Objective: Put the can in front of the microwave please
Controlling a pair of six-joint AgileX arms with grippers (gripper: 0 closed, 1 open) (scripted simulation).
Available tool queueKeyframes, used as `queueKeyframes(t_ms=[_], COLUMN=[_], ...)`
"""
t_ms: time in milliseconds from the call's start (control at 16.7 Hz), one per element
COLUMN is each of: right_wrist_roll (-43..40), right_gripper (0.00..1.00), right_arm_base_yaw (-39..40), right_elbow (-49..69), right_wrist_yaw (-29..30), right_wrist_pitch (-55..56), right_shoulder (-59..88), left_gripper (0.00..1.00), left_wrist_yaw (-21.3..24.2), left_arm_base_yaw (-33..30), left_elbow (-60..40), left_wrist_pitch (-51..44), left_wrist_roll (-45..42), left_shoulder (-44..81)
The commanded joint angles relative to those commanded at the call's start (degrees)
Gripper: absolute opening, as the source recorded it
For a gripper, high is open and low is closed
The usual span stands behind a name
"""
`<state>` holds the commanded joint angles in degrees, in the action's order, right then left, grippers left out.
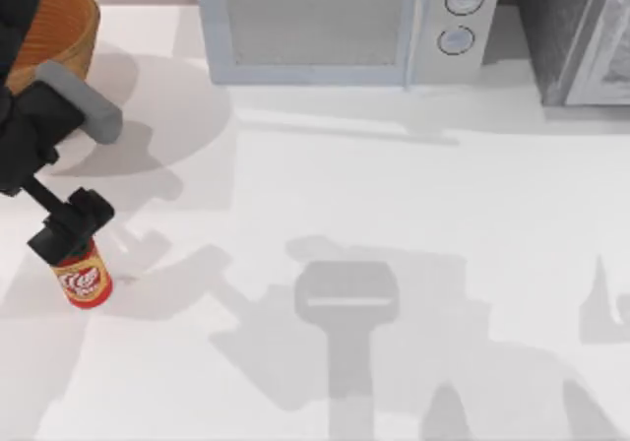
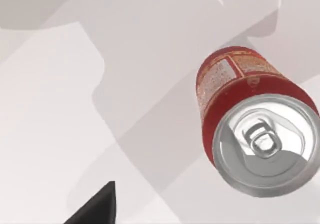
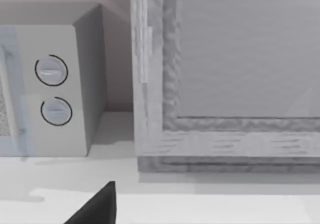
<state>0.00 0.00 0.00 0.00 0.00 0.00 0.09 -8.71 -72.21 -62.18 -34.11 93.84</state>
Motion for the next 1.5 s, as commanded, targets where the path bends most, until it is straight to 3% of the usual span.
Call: queueKeyframes(t_ms=[600, 1020, 1320, 1500], right_wrist_roll=[0.0, 0.0, 0.0, 0.0], right_gripper=[1.0, 1.0, 1.0, 1.0], right_arm_base_yaw=[0.0, 0.0, 0.0, 0.0], right_elbow=[0.0, 0.0, 0.0, 0.0], right_wrist_yaw=[0.0, 0.0, 0.0, 0.0], right_wrist_pitch=[0.0, 0.0, 0.0, 0.0], right_shoulder=[0.0, 0.0, 0.0, 0.0], left_gripper=[1.0, 1.0, 1.0, 0.77], left_wrist_yaw=[-0.09, -0.07, -0.07, -0.07], left_arm_base_yaw=[-0.62, -0.74, -0.74, -0.74], left_elbow=[-4.59, 3.97, 4.75, 4.75], left_wrist_pitch=[-4.27, 7.86, 8.74, 8.74], left_wrist_roll=[-2.63, -2.8, -2.83, -2.83], left_shoulder=[6.31, 9.66, 10.06, 10.06])
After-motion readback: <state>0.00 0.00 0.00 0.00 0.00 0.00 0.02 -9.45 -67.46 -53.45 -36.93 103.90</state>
